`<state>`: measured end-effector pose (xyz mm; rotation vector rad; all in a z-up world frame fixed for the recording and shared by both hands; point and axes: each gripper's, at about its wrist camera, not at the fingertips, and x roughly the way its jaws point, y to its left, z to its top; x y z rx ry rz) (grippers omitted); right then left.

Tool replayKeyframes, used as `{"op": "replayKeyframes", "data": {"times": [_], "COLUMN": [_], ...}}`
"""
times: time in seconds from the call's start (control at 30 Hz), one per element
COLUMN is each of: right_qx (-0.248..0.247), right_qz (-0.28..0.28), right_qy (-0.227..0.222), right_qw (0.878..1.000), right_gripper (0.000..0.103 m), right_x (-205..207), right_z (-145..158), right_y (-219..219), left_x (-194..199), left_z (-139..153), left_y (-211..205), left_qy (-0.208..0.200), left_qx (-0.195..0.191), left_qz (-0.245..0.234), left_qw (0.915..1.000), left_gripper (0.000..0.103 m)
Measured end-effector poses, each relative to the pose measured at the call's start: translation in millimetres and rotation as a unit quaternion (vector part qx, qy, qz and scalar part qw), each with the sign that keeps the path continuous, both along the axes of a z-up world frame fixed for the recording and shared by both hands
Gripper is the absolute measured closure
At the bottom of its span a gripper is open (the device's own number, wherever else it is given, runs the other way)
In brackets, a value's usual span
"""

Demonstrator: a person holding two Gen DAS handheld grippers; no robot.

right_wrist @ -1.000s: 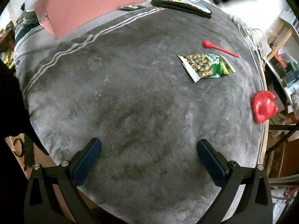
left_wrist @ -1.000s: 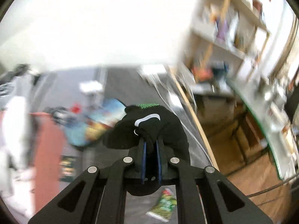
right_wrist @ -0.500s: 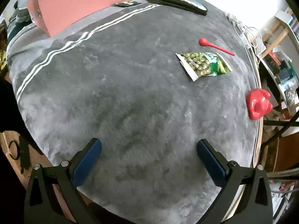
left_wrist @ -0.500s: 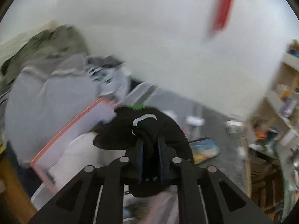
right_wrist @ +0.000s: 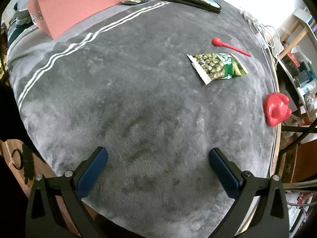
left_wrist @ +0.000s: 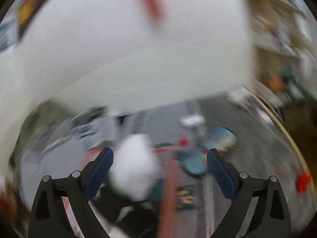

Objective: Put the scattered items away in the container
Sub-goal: 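Grasp the black glove with the left gripper, drop it into the box, then grasp the blue printed pencil case with the left gripper, drop it into the box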

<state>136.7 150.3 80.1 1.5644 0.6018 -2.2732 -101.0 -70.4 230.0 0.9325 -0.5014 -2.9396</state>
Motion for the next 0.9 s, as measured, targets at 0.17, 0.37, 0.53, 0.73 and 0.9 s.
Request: {"op": "replayKeyframes", "data": {"times": [0.17, 0.37, 0.53, 0.73, 0.9], "right_qx": [-0.005, -0.019, -0.018, -0.027, -0.026], "right_qz": [0.001, 0.008, 0.019, 0.030, 0.041], "right_qy": [0.003, 0.007, 0.004, 0.013, 0.009], "right_qw": [1.000, 1.000, 1.000, 0.999, 0.999], "right_gripper": [0.000, 0.000, 0.000, 0.000, 0.000], "right_x": [1, 2, 0, 1, -3], "right_z": [1, 1, 1, 0, -1], "right_y": [1, 4, 4, 7, 5], "left_x": [-61, -124, -150, -239, -224], "left_z": [-60, -167, -245, -215, -166], "left_y": [80, 116, 135, 67, 55], "left_qy": [-0.076, -0.165, -0.130, -0.327, -0.302], "left_qx": [-0.071, -0.201, -0.360, -0.047, 0.028], "left_qz": [-0.123, -0.133, -0.183, -0.085, -0.076], "left_qw": [0.9869, 0.9562, 0.9056, 0.9399, 0.9499], "left_gripper": [0.007, 0.007, 0.000, 0.016, 0.071]}}
